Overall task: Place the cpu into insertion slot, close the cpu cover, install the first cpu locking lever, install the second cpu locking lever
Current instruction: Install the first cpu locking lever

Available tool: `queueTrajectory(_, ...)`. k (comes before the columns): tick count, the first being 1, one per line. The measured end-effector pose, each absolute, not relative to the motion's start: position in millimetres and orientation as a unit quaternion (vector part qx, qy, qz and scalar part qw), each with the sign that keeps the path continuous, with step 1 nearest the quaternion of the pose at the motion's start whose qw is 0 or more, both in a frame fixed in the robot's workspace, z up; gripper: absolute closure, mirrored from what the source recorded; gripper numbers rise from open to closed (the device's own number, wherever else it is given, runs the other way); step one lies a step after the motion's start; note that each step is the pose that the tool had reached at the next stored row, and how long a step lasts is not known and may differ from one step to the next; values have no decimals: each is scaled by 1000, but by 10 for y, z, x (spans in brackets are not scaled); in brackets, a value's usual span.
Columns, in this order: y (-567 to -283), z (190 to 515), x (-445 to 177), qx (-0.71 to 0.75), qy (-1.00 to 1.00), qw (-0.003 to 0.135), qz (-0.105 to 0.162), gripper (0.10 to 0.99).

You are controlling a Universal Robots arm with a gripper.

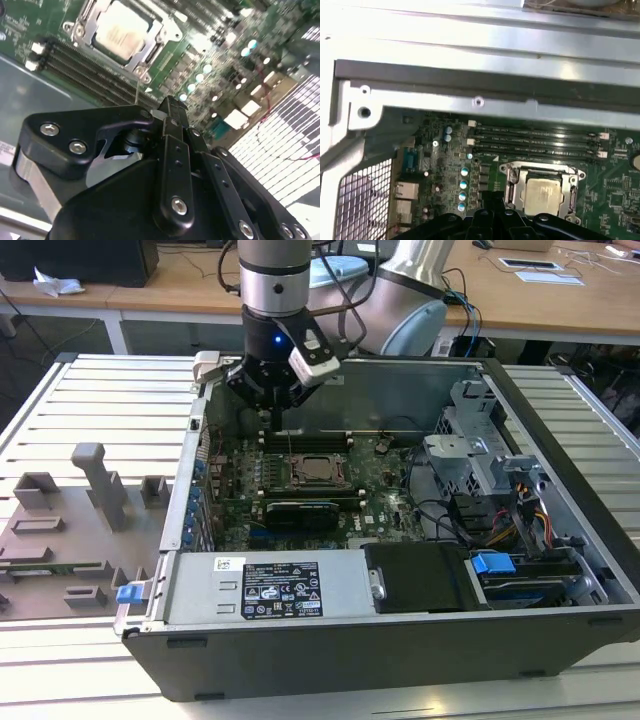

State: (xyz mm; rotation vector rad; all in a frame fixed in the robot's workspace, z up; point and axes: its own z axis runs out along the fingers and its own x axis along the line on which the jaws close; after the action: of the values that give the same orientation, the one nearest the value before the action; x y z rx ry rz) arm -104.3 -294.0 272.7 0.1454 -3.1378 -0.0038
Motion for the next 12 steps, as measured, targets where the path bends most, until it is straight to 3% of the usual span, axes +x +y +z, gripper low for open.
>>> queueTrajectory(12,-2830,2672,-958,46,-999,0,-2,980)
